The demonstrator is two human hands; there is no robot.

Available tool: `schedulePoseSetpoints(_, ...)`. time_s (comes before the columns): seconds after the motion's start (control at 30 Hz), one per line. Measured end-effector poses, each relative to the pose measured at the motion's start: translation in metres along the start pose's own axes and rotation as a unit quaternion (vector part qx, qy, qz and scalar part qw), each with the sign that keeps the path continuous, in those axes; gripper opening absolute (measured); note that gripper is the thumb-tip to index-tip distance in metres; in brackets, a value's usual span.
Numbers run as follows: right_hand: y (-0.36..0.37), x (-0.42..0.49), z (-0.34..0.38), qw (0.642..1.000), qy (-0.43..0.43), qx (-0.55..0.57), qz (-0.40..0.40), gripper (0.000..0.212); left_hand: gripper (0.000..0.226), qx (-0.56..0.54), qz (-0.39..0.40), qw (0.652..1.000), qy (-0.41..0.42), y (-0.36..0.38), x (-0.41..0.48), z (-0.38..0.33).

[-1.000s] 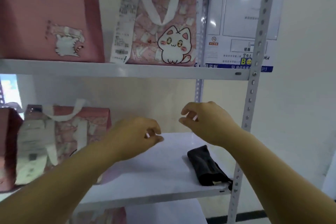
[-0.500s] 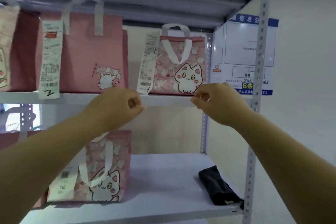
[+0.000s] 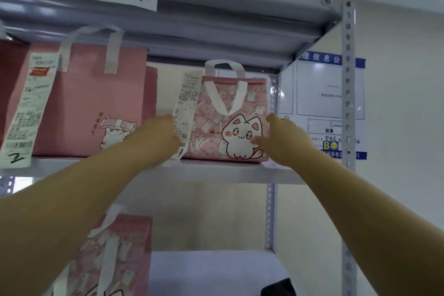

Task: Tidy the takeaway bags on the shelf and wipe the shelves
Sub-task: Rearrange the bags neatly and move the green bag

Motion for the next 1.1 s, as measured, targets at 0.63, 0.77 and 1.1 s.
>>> schedulePoseSetpoints(0.63, 0.036, 0.037, -0.04, 0.991, -0.018, 0.126, -0.033, 0.058, 0.015, -0.143, -0.006, 0.989, -0.039, 0.034, 0.044, 0.007)
schedulePoseSetpoints(0.77, 0.017, 0.021, -0.046, 0.98, -0.002, 0.172, -0.097, 0.065, 0.017, -0.186, -0.051, 0.981, -0.015, 0.016, 0.026, 0.003)
schedulePoseSetpoints(1.1, -0.059, -0.075, -0.03, 0.958, -0.003, 0.227, -0.177, 0.058, 0.019, -0.26, -0.103, 0.959, 0.053, -0.043, -0.062, -0.011)
Point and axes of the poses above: each hand's wrist, its own x-axis towards the middle knuckle, its own y-axis out of the palm, z = x × y, the point moved 9 cm from there along x, towards the middle knuckle, and after that the axes turned 7 degrees about -y, right-handed, at the moved point
